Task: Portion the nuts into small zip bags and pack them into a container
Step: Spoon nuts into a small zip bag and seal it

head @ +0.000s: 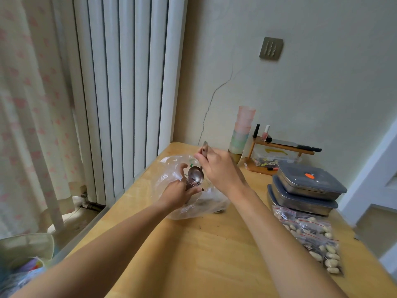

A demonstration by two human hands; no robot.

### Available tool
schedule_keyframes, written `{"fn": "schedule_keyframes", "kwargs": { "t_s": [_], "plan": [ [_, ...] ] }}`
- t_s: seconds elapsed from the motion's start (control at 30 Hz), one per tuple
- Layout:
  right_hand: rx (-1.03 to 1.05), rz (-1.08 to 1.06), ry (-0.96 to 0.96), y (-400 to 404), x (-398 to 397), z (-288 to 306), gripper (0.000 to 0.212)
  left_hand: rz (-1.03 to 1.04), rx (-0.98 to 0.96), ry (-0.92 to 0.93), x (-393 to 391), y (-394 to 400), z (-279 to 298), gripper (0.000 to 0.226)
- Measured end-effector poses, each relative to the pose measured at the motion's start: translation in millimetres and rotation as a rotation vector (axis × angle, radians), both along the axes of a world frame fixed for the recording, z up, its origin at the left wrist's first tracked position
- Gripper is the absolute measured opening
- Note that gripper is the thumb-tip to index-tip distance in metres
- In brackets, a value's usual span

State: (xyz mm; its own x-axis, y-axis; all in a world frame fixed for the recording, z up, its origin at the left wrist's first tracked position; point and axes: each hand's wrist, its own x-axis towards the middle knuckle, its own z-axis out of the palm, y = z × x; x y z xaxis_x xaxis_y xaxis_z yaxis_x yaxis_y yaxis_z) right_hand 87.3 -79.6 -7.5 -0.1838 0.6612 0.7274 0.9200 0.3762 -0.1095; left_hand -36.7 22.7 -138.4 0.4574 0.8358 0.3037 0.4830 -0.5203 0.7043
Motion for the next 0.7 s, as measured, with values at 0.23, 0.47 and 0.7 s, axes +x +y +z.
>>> {"fn": "schedule_keyframes", "kwargs": {
  "t_s": [0.23, 0.47, 0.7],
  "plan": [
    [0.037, 0.030, 0.038, -1.9, 0.8, 3.0, 0.022, 0.015, 0.017, -0.010, -1.4, -1.9, 3.5, 0.086],
    [0.034, -0.141, 0.192, 3.0, 15.1, -2.9, 0.031, 0.048, -0.035, 0.012, -2.0, -2.6, 3.3, 0.039],
    [-0.239, -0.337, 0.844, 4.7, 48.9, -35.7, 0.033, 0.049, -0.103, -0.122, -11.3, -5.8, 17.3, 0.024]
  ]
}}
